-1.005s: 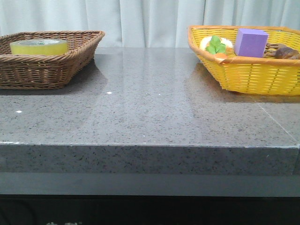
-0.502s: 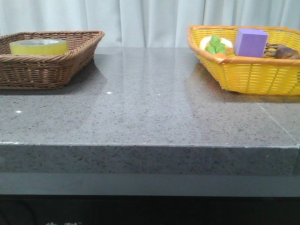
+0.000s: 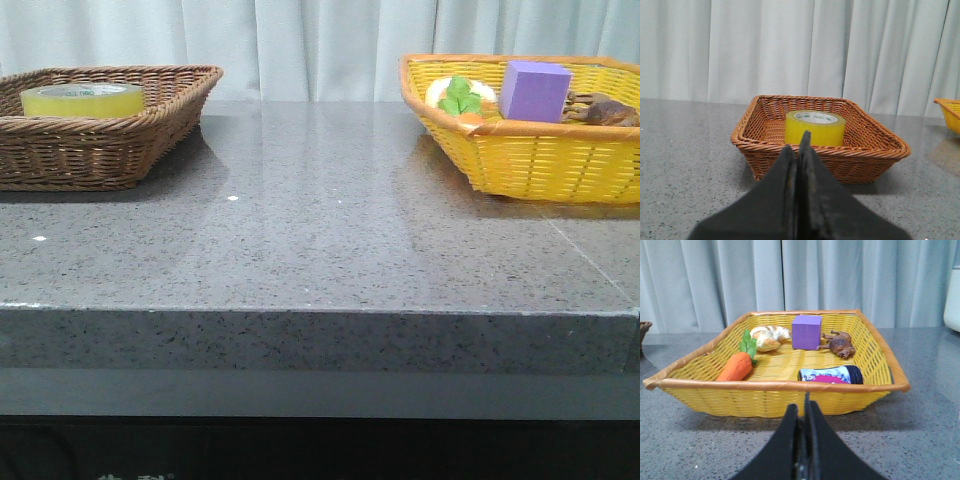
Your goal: Transfer tape with both arms
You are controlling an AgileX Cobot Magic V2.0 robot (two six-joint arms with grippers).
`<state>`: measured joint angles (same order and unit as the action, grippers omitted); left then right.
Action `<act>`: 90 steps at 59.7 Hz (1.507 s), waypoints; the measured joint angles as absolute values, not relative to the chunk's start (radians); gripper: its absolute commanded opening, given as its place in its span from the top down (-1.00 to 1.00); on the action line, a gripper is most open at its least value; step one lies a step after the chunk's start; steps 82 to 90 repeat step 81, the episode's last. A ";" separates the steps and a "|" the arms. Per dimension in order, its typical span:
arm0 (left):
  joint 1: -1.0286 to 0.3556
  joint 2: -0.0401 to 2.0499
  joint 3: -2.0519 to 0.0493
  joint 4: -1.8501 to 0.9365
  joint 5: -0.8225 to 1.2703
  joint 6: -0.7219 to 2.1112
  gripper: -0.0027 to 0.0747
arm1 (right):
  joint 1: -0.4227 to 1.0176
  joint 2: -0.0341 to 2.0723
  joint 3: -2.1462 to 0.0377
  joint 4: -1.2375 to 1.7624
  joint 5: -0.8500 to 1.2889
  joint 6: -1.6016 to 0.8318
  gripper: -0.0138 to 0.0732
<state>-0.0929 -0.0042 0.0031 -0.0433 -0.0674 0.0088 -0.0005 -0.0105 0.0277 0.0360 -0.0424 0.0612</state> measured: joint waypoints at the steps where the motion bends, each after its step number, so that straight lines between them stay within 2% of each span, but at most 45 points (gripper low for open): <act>1: -0.093 -0.004 0.003 -0.043 -0.067 0.009 0.98 | -0.002 -0.011 0.028 0.038 -0.042 0.061 0.84; 90: -0.093 -0.004 0.003 -0.043 -0.069 0.009 0.98 | -0.005 -0.011 0.028 0.040 -0.042 0.106 0.84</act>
